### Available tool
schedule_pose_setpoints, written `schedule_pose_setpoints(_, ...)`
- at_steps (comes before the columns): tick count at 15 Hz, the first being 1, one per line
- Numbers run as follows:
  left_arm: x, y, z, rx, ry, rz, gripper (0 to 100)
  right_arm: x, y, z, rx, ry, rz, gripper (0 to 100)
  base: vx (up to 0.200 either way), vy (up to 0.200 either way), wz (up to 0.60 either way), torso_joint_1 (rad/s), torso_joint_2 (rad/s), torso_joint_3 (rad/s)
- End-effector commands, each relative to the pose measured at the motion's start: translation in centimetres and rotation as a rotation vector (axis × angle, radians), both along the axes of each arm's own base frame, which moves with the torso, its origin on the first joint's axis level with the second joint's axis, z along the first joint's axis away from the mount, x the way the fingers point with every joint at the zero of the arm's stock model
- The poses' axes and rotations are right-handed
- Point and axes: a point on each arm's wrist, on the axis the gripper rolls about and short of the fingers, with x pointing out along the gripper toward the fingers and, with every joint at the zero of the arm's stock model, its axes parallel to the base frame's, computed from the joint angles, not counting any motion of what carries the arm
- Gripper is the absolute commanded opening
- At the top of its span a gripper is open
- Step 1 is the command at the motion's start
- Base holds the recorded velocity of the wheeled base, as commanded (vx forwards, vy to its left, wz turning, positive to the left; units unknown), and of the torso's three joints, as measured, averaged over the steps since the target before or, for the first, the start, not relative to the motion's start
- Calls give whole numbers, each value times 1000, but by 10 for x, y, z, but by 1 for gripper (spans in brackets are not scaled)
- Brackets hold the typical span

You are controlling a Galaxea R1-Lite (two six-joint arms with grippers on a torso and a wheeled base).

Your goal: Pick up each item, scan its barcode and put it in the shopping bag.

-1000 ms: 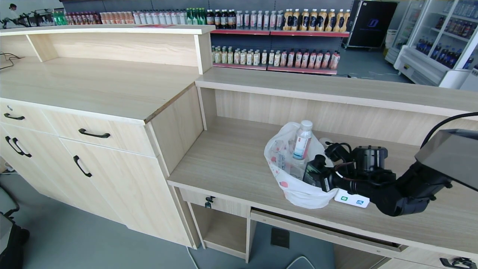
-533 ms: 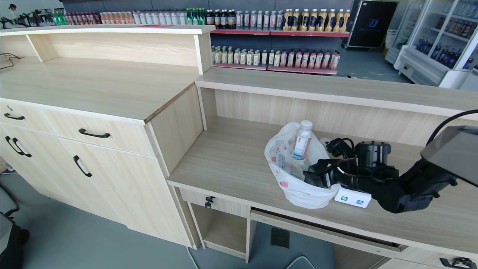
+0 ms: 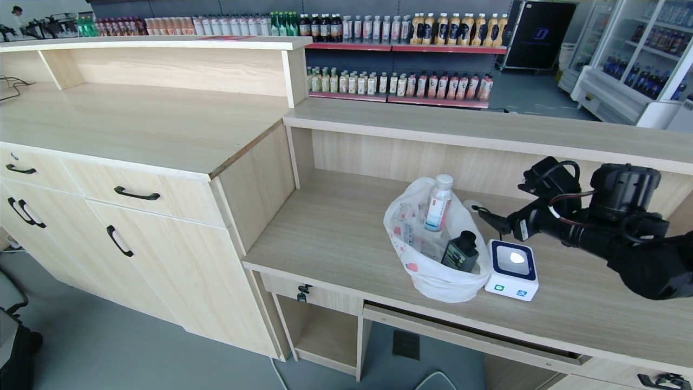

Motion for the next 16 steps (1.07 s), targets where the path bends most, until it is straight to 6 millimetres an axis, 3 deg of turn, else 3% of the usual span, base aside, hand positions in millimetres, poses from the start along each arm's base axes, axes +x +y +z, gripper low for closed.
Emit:
schedule_pose_setpoints(1,0,0,0,0,1,1,100,-25,-18,48,-6,-145,-103,100,0,0,-600,2,2,2)
schedule_pose_setpoints(2,0,0,0,0,1,1,100,-25,-18,49,-5,-148,-106,100,0,0,-600,-7,2,2)
schedule_pose_setpoints(3,0,0,0,0,1,1,100,-31,-20,78,65,-153,-185,100,0,0,-600,-2,2,7)
schedule_pose_setpoints(5,0,0,0,0,1,1,100,-45,-23,101,107,-102,-242,100,0,0,-600,7,0,2)
schedule_pose_setpoints(8,0,0,0,0,1,1,100,-55,-30,116,135,-136,-289,100,0,0,-600,1,1,2)
schedule_pose_setpoints(10,0,0,0,0,1,1,100,-89,-40,105,261,-113,-341,100,0,0,0,0,0,0)
schedule_pose_setpoints(12,0,0,0,0,1,1,100,-148,-44,68,374,-33,-415,100,0,0,0,0,0,0)
schedule_pose_setpoints(16,0,0,0,0,1,1,100,-255,-27,-2,415,5,-406,100,0,0,0,0,0,0)
